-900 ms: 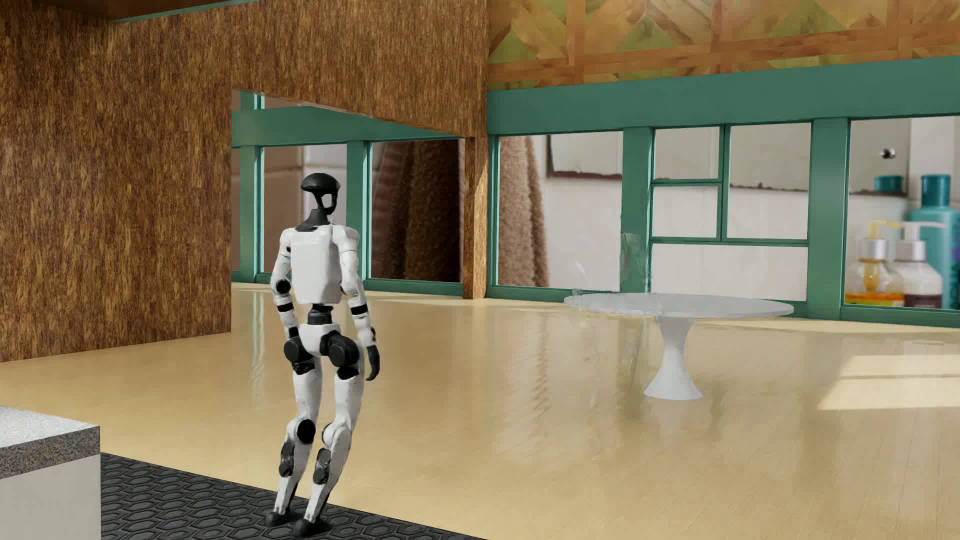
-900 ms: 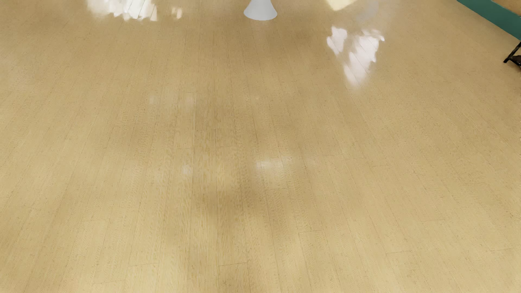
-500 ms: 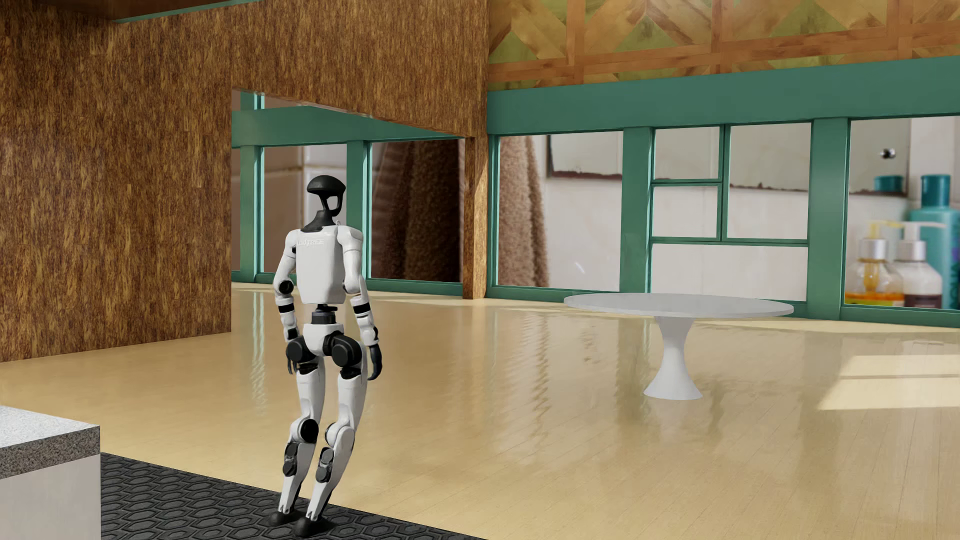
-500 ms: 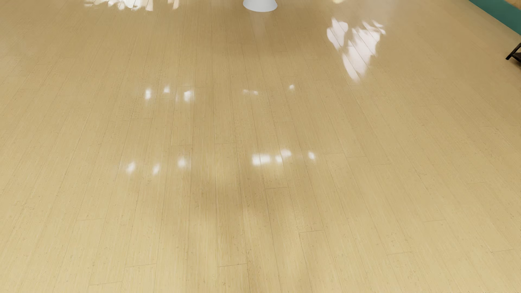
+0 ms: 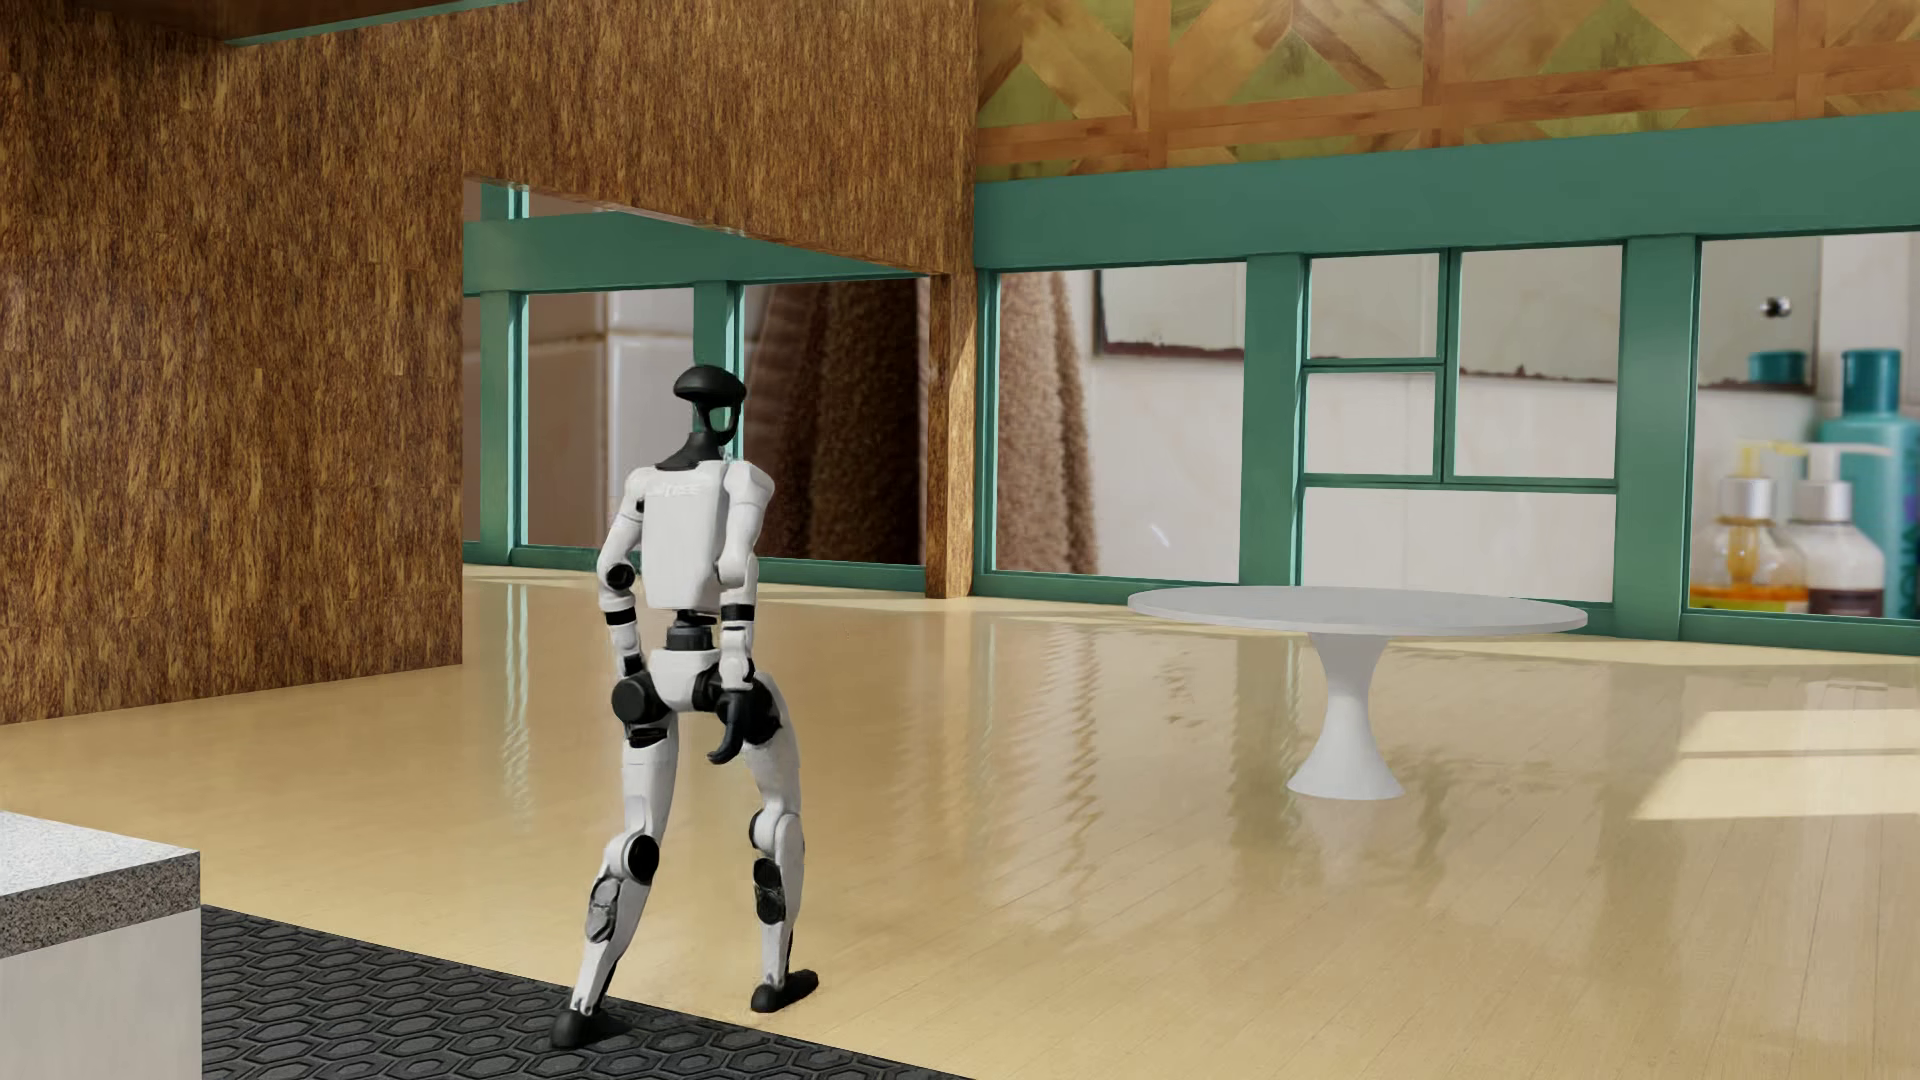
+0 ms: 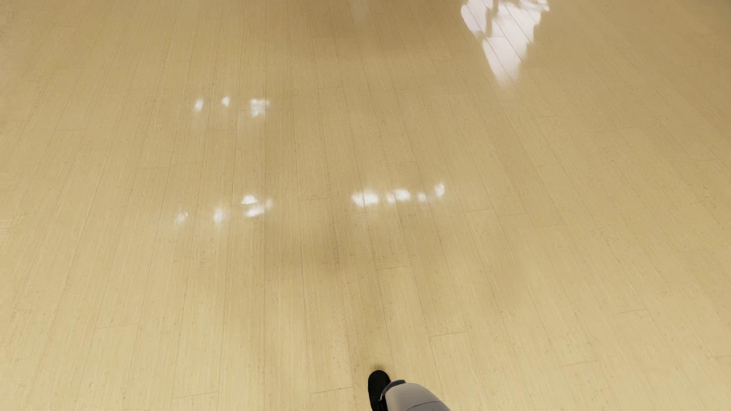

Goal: Go to the light gray table

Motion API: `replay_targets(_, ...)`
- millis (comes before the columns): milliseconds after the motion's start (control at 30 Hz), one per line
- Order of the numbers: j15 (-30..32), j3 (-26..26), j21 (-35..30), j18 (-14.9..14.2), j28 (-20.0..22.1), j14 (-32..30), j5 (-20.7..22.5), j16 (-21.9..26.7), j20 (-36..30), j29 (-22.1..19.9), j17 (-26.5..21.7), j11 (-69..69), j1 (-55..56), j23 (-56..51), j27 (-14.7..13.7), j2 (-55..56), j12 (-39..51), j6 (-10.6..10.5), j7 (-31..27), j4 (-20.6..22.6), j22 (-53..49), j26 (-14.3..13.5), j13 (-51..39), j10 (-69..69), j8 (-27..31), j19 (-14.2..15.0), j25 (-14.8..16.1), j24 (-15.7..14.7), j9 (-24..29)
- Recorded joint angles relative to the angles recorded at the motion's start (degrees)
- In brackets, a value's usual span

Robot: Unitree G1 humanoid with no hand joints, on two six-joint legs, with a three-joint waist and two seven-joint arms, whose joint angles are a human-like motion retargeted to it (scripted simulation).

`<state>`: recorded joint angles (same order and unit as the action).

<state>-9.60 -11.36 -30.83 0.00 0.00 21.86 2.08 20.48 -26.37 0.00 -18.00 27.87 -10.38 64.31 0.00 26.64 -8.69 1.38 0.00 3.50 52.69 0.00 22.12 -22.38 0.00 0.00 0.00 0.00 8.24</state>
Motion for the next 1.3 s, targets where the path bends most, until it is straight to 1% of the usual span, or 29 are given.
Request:
replay_targets(33, -0.3, 0.07, -1.13, 0.0, 0.0, 0.0, -0.6, 0.0, 0.67, 0.0, 0.33, -2.81, -0.85, 0.91, 0.0, -0.38, -0.01, -0.01, 0.0, -0.32, -1.23, 0.0, 0.43, -0.11, 0.0, 0.0, 0.0, 0.0, -0.1)
replay_targets(67, 1.41, 0.27, -1.8, 0.0, 0.0, -0.34, -1.05, -0.24, 1.59, 0.0, 0.55, -3.09, -1.71, 1.48, 0.0, -0.43, -0.17, -0.42, 0.0, -0.95, -2.36, 0.0, 0.62, -0.29, 0.0, 0.0, 0.0, 0.0, -0.12)
replay_targets(133, 9.69, 1.35, -1.7, 0.0, 0.0, -3.15, -0.62, -1.55, 4.01, 0.0, 0.56, 0.98, -3.36, 1.95, 0.0, 0.57, -1.35, -2.64, 0.0, -2.91, -3.66, 0.0, -0.18, -0.81, 0.0, 0.0, 0.0, 0.0, -0.21)
replay_targets(167, 11.2, 2.45, -1.19, 0.0, 0.0, -6.09, 0.53, -2.3, 4.67, 0.0, 0.32, 3.36, -4.17, 1.8, 0.0, 0.89, -2.57, -4.11, 0.0, -3.75, -3.44, 0.0, -1.17, -1.54, 0.0, 0.0, 0.0, 0.0, -0.42)
replay_targets(200, 10.34, 3.59, -0.62, 0.0, 0.0, -10.46, 1.76, -2.78, 4.12, 0.0, -0.05, 5.14, -4.43, 1.37, 0.0, 0.39, -4.05, -5.27, 0.0, -4.15, -2.6, 0.0, -2.51, -3.35, 0.0, 0.0, 0.0, 0.0, -0.77)
replay_targets(267, 5.95, 4.89, 0.94, 0.0, 0.0, -22.96, 3.54, -3.1, 0.38, 0.0, -1.05, 5.86, -0.77, -0.74, 0.0, -3.9, -6.63, -6.67, 0.0, -4.66, 0.27, 0.0, -5.97, -12.7, 0.0, 0.0, 0.0, 0.0, -1.35)
replay_targets(300, 3.65, 5.2, 2.53, 0.0, 0.0, -28.54, 4.41, -3.1, -2.21, 0.0, -1.75, 5.28, 3.59, -2.51, 0.0, -6.92, -7.48, -7.31, 0.0, -4.69, 1.51, 0.0, -8.01, -20.92, 0.0, 0.0, 0.0, 0.0, -1.25)
replay_targets(333, 1.61, 5.78, 4.49, 0.0, 0.0, -30.64, 5.4, -3.05, -4.9, 0.0, -2.66, 4.58, 8.92, -4.66, 0.0, -9.86, -8.12, -7.93, 0.0, -4.18, 2.37, 0.0, -10.13, -30.9, 0.0, 0.0, 0.0, 0.0, -0.91)
replay_targets(367, -0.09, 6.76, 6.64, 0.0, 0.0, -28.05, 6.27, -3.1, -7.07, 0.0, -3.67, 3.87, 14.6, -7.15, 0.0, -12.63, -8.69, -8.25, 0.0, -3.15, 3.12, 0.0, -12.17, -41.42, 0.0, 0.0, 0.0, 0.0, -0.53)
replay_targets(400, -1.43, 8.15, 8.17, 0.0, 0.0, -22.9, 6.63, -3.08, -8.62, 0.0, -4.56, 3.24, 20.4, -9.83, 0.0, -15.23, -9.37, -7.9, 0.0, -1.77, 3.59, 0.0, -14.12, -50.47, 0.0, 0.0, 0.0, 0.0, -0.34)
replay_targets(433, -2.58, 9.71, 13.94, 0.0, 0.0, -18.59, 8.14, -4.05, -8.54, 0.0, -5.6, 1.85, 25.55, -12.37, 0.0, -18.25, -9.43, -8.55, 0.0, -1.38, 6.21, 0.0, -15.63, -56.24, 0.0, 0.0, 0.0, 0.0, 0.11)
replay_targets(467, -3.95, 11.39, 15.98, 0.0, 0.0, -17.24, 8.56, -4.21, -9.12, 0.0, -6.24, 1.19, 30.5, -14.63, 0.0, -20.88, -9.87, -8.11, 0.0, -0.75, 7.45, 0.0, -17.1, -58.0, 0.0, 0.0, 0.0, 0.0, 0.06)
replay_targets(500, -5.4, 12.96, 17.8, 0.0, 0.0, -18.37, 8.8, -4.29, -9.17, 0.0, -6.62, 0.51, 34.51, -16.6, 0.0, -23.66, -10.22, -7.48, 0.0, -0.36, 8.52, 0.0, -18.5, -55.43, 0.0, 0.0, 0.0, 0.0, 0.1)
replay_targets(533, -6.78, 14.38, 19.11, 0.0, 0.0, -20.75, 8.82, -4.3, -8.91, 0.0, -6.81, -0.32, 37.4, -18.27, 0.0, -26.54, -10.51, -6.69, 0.0, -0.19, 9.25, 0.0, -19.86, -48.74, 0.0, 0.0, 0.0, 0.0, 0.21)
replay_targets(600, -9.54, 16.72, 20.44, 0.0, 0.0, -24.59, 8.56, -4.18, -7.85, 0.0, -6.77, -2.56, 38.94, -20.85, 0.0, -32.76, -10.9, -5.2, 0.0, -0.65, 9.61, 0.0, -22.09, -26.58, 0.0, 0.0, 0.0, 0.0, 0.31)
replay_targets(633, -11.17, 17.69, 20.77, 0.0, 0.0, -23.45, 8.45, -4.11, -7.33, 0.0, -6.61, -3.47, 37.77, -21.77, 0.0, -35.82, -10.87, -4.75, 0.0, -1.13, 9.36, 0.0, -22.8, -15.03, 0.0, 0.0, 0.0, 0.0, 0.22)
replay_targets(700, -14.03, 20.22, 20.53, 0.0, 0.0, -14.04, 8.26, -4.0, -6.56, 0.0, -6.04, -3.35, 33.8, -22.98, 0.0, -40.27, -10.07, -4.4, 0.0, -3.07, 8.9, 0.0, -23.21, 1.44, 0.0, 0.0, 0.0, 0.0, -0.18)
replay_targets(733, -14.05, 21.64, 19.84, 0.0, 0.0, -10.05, 7.68, -4.03, -5.95, 0.0, -5.65, -2.43, 32.15, -23.08, 0.0, -41.63, -9.42, -4.19, 0.0, -4.1, 8.86, 0.0, -22.95, 2.41, 0.0, 0.0, 0.0, 0.0, -0.44)
replay_targets(767, -12.57, 22.29, 18.98, 0.0, 0.0, -11.8, 6.69, -4.04, -5.41, 0.0, -5.1, -1.4, 31.51, -22.6, 0.0, -42.59, -8.59, -3.62, 0.0, -4.17, 8.95, 0.0, -22.36, 2.09, 0.0, 0.0, 0.0, 0.0, -0.73)
replay_targets(833, -4.7, 19.68, 17.71, 0.0, 0.0, -24.27, 4.26, -3.59, -5.78, 0.0, -3.04, 1.52, 32.2, -18.99, 0.0, -43.39, -6.18, -0.68, 0.0, -0.31, 10.05, 0.0, -19.86, -0.98, 0.0, 0.0, 0.0, 0.0, -1.59)
replay_targets(867, 2.23, 17.41, 16.83, 0.0, 0.0, -26.23, 3.31, -3.08, -7.23, 0.0, -1.98, 4.83, 31.46, -16.06, 0.0, -42.99, -4.62, 0.78, 0.0, 1.86, 10.78, 0.0, -17.8, -2.99, 0.0, 0.0, 0.0, 0.0, -2.1)
replay_targets(933, 18.07, 13.32, 12.77, 0.0, 0.0, -22.6, 1.67, -1.8, -9.07, 0.0, -1.04, 17.17, 26.36, -8.84, 0.0, -38.71, -1.37, 1.98, 0.0, 3.44, 10.21, 0.0, -13.58, -3.93, 0.0, 0.0, 0.0, 0.0, -2.56)
replay_targets(967, 20.34, 11.66, 10.48, 0.0, 0.0, -19.84, 0.64, -0.88, -8.04, 0.0, -0.88, 24.73, 23.22, -5.21, 0.0, -34.71, 0.15, 2.49, 0.0, 3.94, 8.14, 0.0, -11.8, -3.28, 0.0, 0.0, 0.0, 0.0, -2.54)
replay_targets(1000, 17.02, 10.38, 8.72, 0.0, 0.0, -17.21, -0.39, 0.19, -5.85, 0.0, -0.78, 32.12, 20.1, -2.44, 0.0, -30.05, 1.47, 3.09, 0.0, 4.48, 5.09, 0.0, -9.89, -2.45, 0.0, 0.0, 0.0, 0.0, -2.47)
replay_targets(1067, 5.09, 7.91, 6.86, 0.0, 0.0, -12.77, -1.21, 1.96, 0.52, 0.0, -0.59, 42.47, 14.68, 1.21, 0.0, -20.25, 3.82, 3.46, 0.0, 4.78, -1.3, 0.0, -5.64, -1.33, 0.0, 0.0, 0.0, 0.0, -2.45)
replay_targets(1100, 0.68, 6.46, 6.46, 0.0, 0.0, -10.7, -0.92, 2.49, 4.02, 0.0, -0.48, 43.72, 12.04, 2.53, 0.0, -15.98, 4.88, 3.2, 0.0, 4.48, -3.99, 0.0, -3.5, -0.86, 0.0, 0.0, 0.0, 0.0, -2.45)
replay_targets(1133, -1.81, 5.02, 5.95, 0.0, 0.0, -8.66, -0.44, 2.73, 7.44, 0.0, -0.44, 42.13, 9.46, 3.41, 0.0, -12.21, 5.8, 2.91, 0.0, 4.07, -6.44, 0.0, -1.44, -0.4, 0.0, 0.0, 0.0, 0.0, -2.49)
replay_targets(1233, -1.87, 1.13, 3.56, 0.0, 0.0, -3.81, 0.85, 2.19, 14.83, 0.0, -0.24, 23.58, 2.96, 3.78, 0.0, -5.18, 8.05, 1.74, 0.0, 2.59, -12.17, 0.0, 3.14, 0.73, 0.0, 0.0, 0.0, 0.0, -2.39)
replay_targets(1300, -0.63, -0.94, 2.41, 0.0, 0.0, -1.81, 0.2, 1.67, 15.19, 0.0, 0.62, 6.68, -0.79, 4.24, 0.0, -5.41, 8.75, 1.62, 0.0, 1.84, -14.85, 0.0, 4.06, 1.13, 0.0, 0.0, 0.0, 0.0, -2.15)
